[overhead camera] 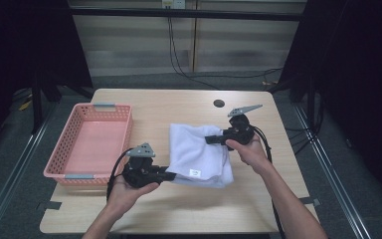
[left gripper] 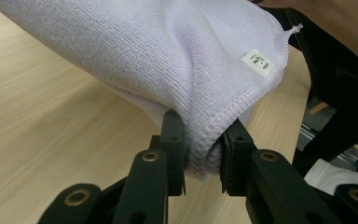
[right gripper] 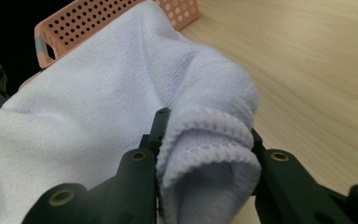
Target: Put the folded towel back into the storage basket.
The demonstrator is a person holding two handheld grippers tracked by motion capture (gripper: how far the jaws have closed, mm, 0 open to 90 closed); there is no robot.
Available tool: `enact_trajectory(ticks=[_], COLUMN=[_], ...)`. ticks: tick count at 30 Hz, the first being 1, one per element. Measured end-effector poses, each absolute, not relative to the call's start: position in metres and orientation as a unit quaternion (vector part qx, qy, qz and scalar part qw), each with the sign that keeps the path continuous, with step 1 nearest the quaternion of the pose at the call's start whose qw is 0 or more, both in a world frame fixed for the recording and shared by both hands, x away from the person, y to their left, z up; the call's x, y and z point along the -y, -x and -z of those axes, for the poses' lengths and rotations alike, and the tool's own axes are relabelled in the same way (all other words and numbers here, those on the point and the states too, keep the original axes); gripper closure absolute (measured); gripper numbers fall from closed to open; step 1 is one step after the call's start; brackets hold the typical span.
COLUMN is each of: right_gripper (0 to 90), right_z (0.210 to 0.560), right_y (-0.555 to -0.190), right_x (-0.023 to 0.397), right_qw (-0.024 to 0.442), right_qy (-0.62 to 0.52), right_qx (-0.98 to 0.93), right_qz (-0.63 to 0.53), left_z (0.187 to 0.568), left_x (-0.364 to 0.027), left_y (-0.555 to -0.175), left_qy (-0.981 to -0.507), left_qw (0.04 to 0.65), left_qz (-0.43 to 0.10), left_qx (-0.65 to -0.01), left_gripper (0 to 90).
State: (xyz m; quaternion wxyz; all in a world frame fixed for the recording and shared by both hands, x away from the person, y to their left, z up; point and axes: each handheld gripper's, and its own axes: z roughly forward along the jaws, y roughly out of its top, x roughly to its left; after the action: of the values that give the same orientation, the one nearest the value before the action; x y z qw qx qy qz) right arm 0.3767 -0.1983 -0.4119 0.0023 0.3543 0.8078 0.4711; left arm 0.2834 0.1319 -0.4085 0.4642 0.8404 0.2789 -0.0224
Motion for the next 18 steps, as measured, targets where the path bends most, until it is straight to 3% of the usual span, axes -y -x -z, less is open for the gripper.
enact_trajectory(ticks=[18], right_gripper=[68.4], right_z=[0.382], right_y=[-0.403], right_x=[0.155], right_qw=[-0.006], right_qy=[-0.322], right_qx=[-0.814], right_qz=[-0.483], left_z=[0.383], left_x=[-0.176], left_y=[-0.292], left_qy=[-0.828], left_qw=[0.479], left_qz=[-0.002], left_qx=[-0.292], left_gripper=[74.7])
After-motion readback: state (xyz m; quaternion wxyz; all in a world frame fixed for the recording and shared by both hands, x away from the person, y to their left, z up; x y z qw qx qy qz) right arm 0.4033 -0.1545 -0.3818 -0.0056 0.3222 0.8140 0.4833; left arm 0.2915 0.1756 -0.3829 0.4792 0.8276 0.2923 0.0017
